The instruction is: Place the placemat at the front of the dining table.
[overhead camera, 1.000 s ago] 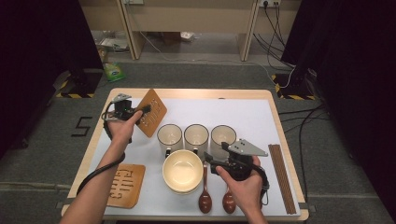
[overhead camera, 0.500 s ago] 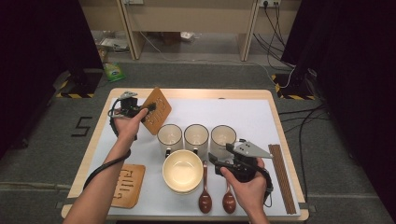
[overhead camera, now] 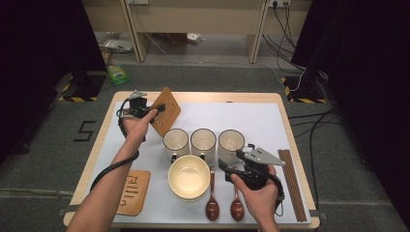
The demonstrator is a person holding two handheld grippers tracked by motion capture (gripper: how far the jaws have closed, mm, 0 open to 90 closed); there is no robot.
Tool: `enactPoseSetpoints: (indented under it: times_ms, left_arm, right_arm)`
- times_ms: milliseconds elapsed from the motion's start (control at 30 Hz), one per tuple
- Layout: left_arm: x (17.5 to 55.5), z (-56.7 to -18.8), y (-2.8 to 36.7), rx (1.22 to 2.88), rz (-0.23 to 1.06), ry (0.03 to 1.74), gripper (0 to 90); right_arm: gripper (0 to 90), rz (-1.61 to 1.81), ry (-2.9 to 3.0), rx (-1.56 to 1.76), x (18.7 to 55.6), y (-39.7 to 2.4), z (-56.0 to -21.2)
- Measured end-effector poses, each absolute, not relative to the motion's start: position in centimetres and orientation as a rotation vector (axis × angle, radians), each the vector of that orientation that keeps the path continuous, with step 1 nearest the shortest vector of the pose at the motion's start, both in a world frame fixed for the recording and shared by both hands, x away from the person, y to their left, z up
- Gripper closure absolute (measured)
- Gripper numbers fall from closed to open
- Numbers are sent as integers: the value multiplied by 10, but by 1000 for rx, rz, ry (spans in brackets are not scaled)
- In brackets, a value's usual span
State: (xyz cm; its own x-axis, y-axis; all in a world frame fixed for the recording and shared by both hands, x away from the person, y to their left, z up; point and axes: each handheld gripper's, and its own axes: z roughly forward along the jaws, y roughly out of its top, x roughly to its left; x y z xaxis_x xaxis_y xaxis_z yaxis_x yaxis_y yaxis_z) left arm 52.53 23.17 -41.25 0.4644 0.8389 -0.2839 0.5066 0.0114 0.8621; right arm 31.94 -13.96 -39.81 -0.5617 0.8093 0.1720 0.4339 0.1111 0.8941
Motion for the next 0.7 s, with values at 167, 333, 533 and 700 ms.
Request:
enactPoseSetpoints:
  times_ms: [167,333,533,700]
  left_arm:
    - [529,-414,227,1647,378,1175,862]
    - [533,-415,222,1652,371,1171,862]
    - [537,-414,216,1660,367,1161,862]
    - [540,-412,212,1670,365,1152,862]
  right_arm:
    - [263,1435,2033,1221,319,-143,-400]
    - [263,1437,2020,1231,318,-146,-400]
    - [263,1430,2019,1231,317,-148,-402]
    - [263,1432,2017,1235,317,-150,-402]
